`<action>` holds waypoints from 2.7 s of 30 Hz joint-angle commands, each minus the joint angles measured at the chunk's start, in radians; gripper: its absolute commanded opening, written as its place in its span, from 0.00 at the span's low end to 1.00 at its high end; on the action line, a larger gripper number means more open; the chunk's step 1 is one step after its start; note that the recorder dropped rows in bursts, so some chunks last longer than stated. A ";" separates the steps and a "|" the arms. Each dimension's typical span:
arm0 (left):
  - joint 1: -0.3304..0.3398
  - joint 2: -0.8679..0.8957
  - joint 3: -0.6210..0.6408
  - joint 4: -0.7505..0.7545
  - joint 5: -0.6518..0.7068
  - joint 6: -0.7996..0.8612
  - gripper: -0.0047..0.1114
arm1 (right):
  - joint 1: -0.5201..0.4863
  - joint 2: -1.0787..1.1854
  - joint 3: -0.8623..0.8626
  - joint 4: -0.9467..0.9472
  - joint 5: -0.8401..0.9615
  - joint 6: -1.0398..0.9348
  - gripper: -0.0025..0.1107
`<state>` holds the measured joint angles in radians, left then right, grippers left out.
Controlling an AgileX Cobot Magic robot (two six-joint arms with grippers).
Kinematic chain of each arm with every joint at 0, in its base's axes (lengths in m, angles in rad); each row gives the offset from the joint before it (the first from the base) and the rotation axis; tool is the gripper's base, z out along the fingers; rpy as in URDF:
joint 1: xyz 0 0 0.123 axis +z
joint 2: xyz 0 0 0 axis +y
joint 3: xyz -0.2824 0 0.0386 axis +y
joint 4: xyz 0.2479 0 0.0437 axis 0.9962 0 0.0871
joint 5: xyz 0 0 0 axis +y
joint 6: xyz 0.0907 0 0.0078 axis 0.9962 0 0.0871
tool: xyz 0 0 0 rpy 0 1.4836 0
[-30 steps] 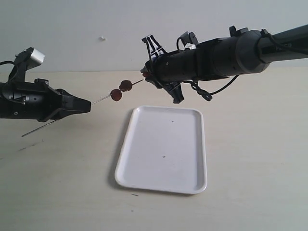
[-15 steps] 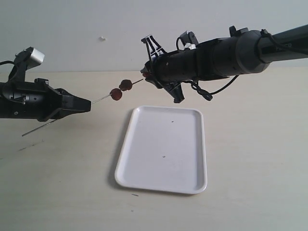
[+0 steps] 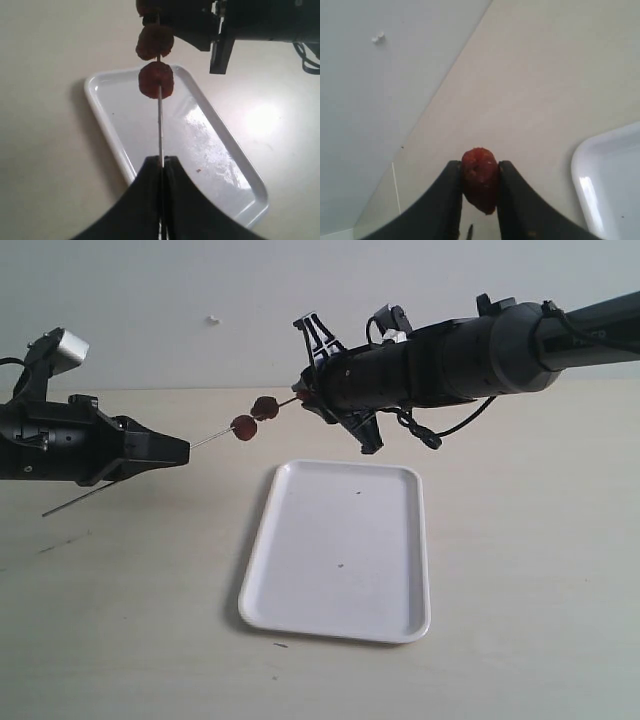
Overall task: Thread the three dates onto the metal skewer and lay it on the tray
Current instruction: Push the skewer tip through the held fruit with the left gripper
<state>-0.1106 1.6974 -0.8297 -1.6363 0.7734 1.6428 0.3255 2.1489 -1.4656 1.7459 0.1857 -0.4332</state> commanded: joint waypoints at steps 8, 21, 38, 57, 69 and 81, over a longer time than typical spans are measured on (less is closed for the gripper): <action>-0.002 -0.002 0.006 0.002 -0.001 -0.008 0.04 | -0.002 0.000 -0.007 -0.001 -0.002 -0.012 0.23; -0.002 0.002 0.006 0.009 -0.013 -0.022 0.04 | -0.002 0.000 -0.007 -0.001 -0.002 -0.010 0.23; -0.002 0.002 0.006 -0.021 -0.024 -0.004 0.04 | -0.002 0.000 -0.007 -0.001 0.024 -0.011 0.23; -0.002 0.002 0.006 -0.045 -0.024 0.002 0.04 | -0.002 0.000 -0.007 -0.001 0.032 -0.013 0.23; -0.027 0.024 0.004 -0.081 -0.070 0.043 0.04 | 0.000 0.000 -0.007 -0.001 0.067 -0.017 0.23; -0.029 0.026 0.004 -0.108 -0.054 0.115 0.04 | 0.000 0.000 -0.007 -0.001 0.086 -0.061 0.23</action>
<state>-0.1344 1.7234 -0.8297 -1.7242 0.7096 1.7409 0.3255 2.1489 -1.4656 1.7459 0.2534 -0.4773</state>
